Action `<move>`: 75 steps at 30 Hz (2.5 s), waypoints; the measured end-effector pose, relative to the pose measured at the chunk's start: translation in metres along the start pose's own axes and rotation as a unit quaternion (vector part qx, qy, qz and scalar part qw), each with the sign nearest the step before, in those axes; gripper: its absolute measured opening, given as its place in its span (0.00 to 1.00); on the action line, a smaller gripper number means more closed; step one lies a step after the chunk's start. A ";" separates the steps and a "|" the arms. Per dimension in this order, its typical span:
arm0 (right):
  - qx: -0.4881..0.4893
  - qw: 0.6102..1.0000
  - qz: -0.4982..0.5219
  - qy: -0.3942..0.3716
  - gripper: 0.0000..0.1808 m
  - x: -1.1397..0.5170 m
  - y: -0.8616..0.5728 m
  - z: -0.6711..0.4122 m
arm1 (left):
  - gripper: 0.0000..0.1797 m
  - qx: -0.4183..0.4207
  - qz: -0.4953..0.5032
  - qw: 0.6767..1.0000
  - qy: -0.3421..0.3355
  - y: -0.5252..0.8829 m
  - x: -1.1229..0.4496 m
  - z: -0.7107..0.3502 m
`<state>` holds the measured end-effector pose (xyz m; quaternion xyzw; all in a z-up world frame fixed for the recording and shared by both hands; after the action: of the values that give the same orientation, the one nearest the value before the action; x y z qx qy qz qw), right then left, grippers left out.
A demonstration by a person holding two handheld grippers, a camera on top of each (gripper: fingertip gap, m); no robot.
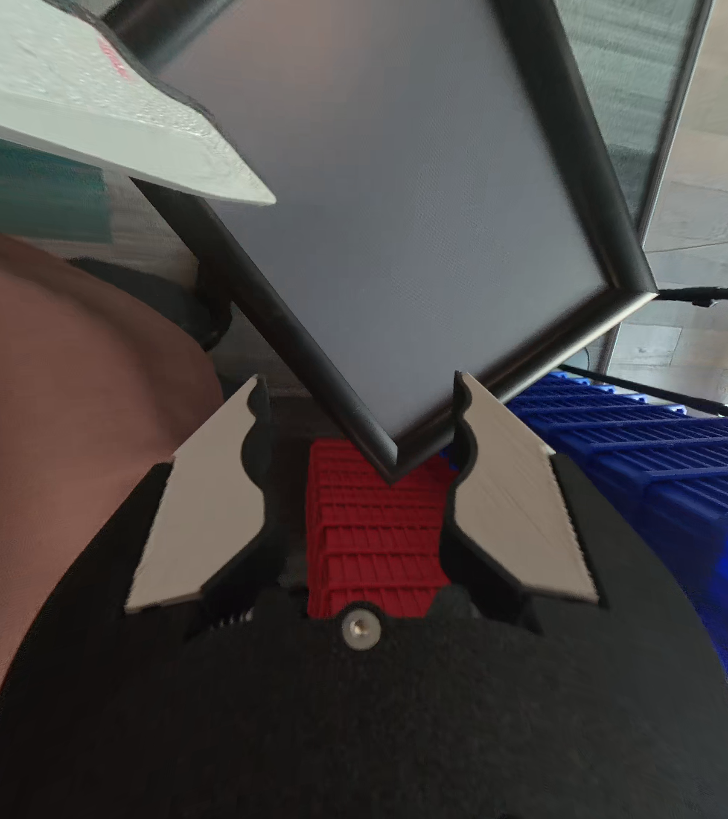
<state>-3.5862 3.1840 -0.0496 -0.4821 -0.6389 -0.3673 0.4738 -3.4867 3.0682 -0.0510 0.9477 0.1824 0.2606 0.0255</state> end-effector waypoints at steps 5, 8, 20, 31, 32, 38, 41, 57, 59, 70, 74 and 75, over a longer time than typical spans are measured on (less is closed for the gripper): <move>-0.031 0.991 -0.032 -0.127 0.49 0.008 0.028 0.037 | 0.56 0.054 -0.113 0.992 0.014 -0.035 0.028 0.018; -0.059 0.980 -0.082 -0.171 0.49 -0.001 0.049 0.065 | 0.55 0.070 -0.162 0.983 0.047 -0.062 0.042 0.037; -0.155 0.959 0.001 -0.239 0.74 -0.011 0.089 0.100 | 0.54 0.076 -0.205 0.974 0.060 -0.090 0.088 0.080; -0.243 0.930 0.121 -0.247 0.87 -0.039 0.123 0.111 | 0.49 -0.016 0.051 0.998 0.044 -0.055 0.122 0.156; -0.230 0.929 0.119 -0.266 0.87 -0.041 0.127 0.110 | 0.60 -0.012 0.121 0.992 0.027 -0.053 0.126 0.163; -0.291 0.857 -0.092 -0.415 0.86 -0.076 0.136 0.125 | 0.57 0.255 0.472 0.844 0.020 -0.008 0.124 0.207; -0.291 0.837 -0.164 -0.433 0.86 -0.099 0.129 0.138 | 0.59 0.324 0.602 0.725 0.084 0.001 0.115 0.233; -0.225 0.250 -0.783 -0.524 0.56 -0.208 -0.005 0.188 | 0.54 0.591 0.736 0.331 -0.012 0.004 -0.039 0.297; -0.225 0.216 -0.798 -0.516 0.55 -0.222 -0.038 0.184 | 0.49 0.607 0.731 0.307 -0.046 0.009 -0.065 0.291; -0.229 0.473 -0.701 -0.483 0.39 -0.242 -0.208 0.132 | 0.46 0.429 0.526 0.709 0.191 0.062 -0.197 0.275; -0.261 0.792 -0.439 -0.334 0.48 -0.299 -0.198 0.162 | 0.47 0.220 0.390 0.863 0.235 0.049 -0.187 0.305; -0.251 0.815 -0.415 -0.316 0.47 -0.304 -0.183 0.170 | 0.46 0.185 0.374 0.879 0.232 0.040 -0.181 0.310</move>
<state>-3.7791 3.2113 -0.3912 -0.3626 -0.7786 -0.5044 -0.0892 -3.4623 2.9804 -0.4002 0.8455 -0.1404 0.4243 -0.2924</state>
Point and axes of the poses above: each gripper's, where its closed fingertips meet, x back along the fingers, z out of its underside, y = z × x across the jaws, the point moved 8 cm from there along x, back along the fingers, and after that the axes turned 11 degrees about -z, right-handed, at the moved point
